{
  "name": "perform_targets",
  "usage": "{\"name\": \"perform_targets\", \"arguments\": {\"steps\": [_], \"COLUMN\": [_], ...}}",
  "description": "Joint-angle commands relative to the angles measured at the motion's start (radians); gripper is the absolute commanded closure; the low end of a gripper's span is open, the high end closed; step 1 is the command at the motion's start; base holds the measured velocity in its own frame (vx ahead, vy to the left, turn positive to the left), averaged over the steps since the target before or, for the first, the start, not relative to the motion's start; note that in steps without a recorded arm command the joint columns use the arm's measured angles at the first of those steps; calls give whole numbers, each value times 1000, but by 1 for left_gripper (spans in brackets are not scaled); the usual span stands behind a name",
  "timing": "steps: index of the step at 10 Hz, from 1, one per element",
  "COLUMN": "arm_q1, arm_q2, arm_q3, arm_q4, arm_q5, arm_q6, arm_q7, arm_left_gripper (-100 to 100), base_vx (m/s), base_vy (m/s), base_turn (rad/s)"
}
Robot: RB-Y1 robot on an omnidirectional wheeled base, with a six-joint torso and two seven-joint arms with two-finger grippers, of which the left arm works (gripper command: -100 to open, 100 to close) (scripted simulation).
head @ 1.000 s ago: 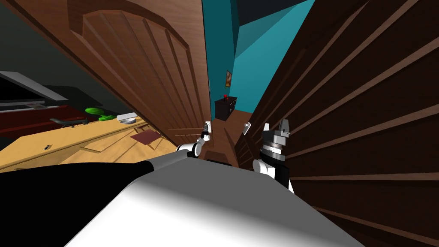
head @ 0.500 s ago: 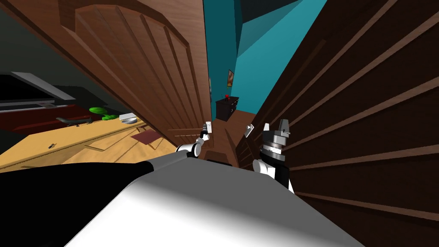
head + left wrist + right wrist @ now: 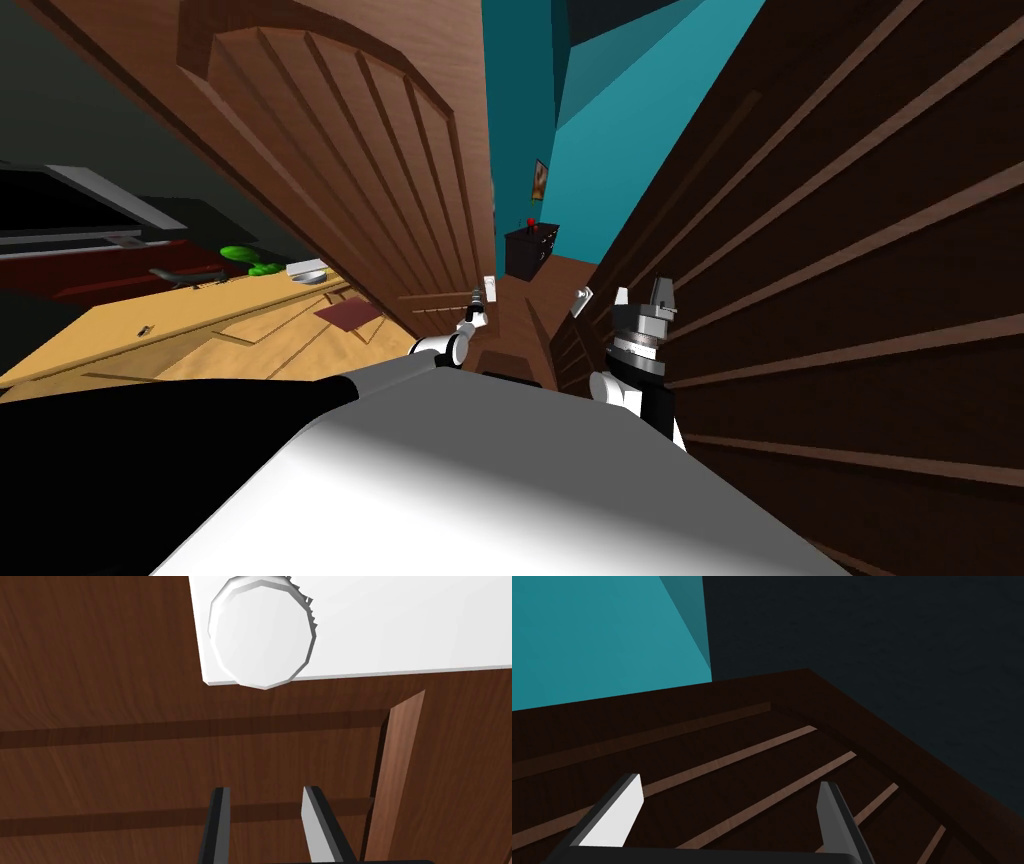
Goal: Push the door open
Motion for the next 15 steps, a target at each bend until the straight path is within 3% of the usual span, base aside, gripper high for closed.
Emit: {"name": "perform_targets", "arguments": {"steps": [1,3,4,5,6,7,8,9,11,12,14,15], "arm_q1": [-3,-7,-7,-9,-9,-11,-10,-9,-9,-7,-7,-7], "arm_q2": [-9,-34,-34,-58,-58,-87,-75,-48,-48,-26,-26,-26], "arm_q3": [-7,-13,-13,-17,-17,-20,-17,-16,-16,-14,-14,-14], "arm_q4": [-2,-1,13,-1,-1,-1,-13,-11,-11,-10,41,1], "arm_q5": [-2,-3,-3,-4,-4,-5,-4,-3,-3,-3,-3,-3], "arm_q6": [2,2,2,2,2,2,12,10,10,6,6,6], "arm_q7": [3,5,5,6,6,7,2,2,2,3,3,3], "arm_left_gripper": [-100,-100,-100,-100,-100,-100,-100,-100,-100,-100,-100,-100], "base_vx": [-208,-240,-138,-112,-86,-90,-43,102,100,180,140,9], "base_vy": [-39,-57,-31,-45,-36,-53,-31,14,43,66,45,-3], "base_turn": [11,6,-2,-2,-2,-11,-3,-9,0,-24,-9,7]}}
